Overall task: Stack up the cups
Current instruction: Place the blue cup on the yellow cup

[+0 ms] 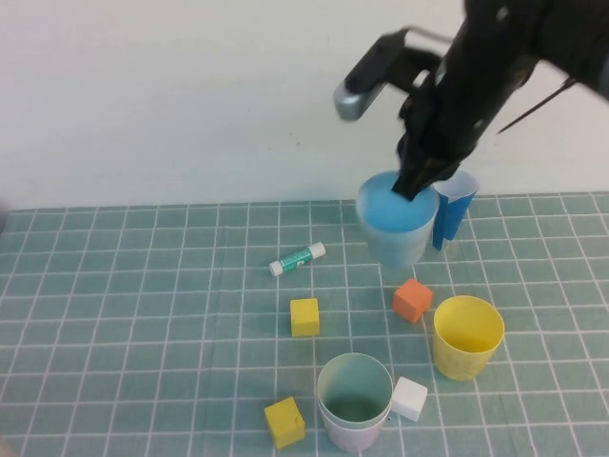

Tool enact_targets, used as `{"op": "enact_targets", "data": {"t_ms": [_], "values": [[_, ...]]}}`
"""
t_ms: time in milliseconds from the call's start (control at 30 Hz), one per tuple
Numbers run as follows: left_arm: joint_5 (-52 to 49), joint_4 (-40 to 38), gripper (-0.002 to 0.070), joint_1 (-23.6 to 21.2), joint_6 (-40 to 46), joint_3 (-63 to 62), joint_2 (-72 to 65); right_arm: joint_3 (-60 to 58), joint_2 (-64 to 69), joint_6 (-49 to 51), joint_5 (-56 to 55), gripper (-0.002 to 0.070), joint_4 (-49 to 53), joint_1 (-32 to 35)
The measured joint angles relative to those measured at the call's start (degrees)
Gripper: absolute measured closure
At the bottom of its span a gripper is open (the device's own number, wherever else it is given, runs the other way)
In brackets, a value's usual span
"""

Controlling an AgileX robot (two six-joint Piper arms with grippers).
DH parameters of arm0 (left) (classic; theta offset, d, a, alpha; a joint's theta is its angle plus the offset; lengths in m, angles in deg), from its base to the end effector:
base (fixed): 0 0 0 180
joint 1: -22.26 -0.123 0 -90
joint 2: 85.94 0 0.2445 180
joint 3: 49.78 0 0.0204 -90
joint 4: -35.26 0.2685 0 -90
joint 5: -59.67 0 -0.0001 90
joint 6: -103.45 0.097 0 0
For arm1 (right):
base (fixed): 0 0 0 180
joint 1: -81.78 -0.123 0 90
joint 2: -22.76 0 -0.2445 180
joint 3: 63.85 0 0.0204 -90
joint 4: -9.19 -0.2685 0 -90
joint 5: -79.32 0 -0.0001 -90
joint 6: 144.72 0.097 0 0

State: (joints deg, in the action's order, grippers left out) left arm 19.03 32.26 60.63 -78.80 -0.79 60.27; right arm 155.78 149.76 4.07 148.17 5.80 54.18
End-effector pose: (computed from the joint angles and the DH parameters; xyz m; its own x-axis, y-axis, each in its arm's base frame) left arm 0.1089 -0.0904 0.2595 -0.4808 0.2800 -0.8309 0.6066 0.7905 -0.0846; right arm 0.3994 0.2148 0.2623 -0.4612 -0.8042 -0.3749 -0.8230 0.5456 -0.1581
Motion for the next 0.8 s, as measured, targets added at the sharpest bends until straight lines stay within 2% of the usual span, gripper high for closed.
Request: {"op": "enact_targets", "data": {"t_ms": [100,233,500,633,800], "values": [[0.0,-0.22,0.0676,0.0,0.0,0.0,0.12,-2.1,-4.86,0.11,1.23,0.0659,1.96,0.11],[0.0,-0.22,0.0676,0.0,0.0,0.0,0.21,-10.7,-9.1,1.02,1.45,0.0659,2.46,1.04],[0.0,-0.22,0.0676,0.0,0.0,0.0,0.33,-27.45,-9.96,3.07,-8.59,0.0659,0.3,7.37],[0.0,0.29,0.0676,0.0,0.0,0.0,0.33,-30.39,-9.96,2.95,-12.76,0.0659,-2.46,10.5],[0.0,2.3,0.0676,0.0,0.0,0.0,0.33,-31.32,-9.96,2.83,-17.18,0.0659,-3.09,11.23]]}}
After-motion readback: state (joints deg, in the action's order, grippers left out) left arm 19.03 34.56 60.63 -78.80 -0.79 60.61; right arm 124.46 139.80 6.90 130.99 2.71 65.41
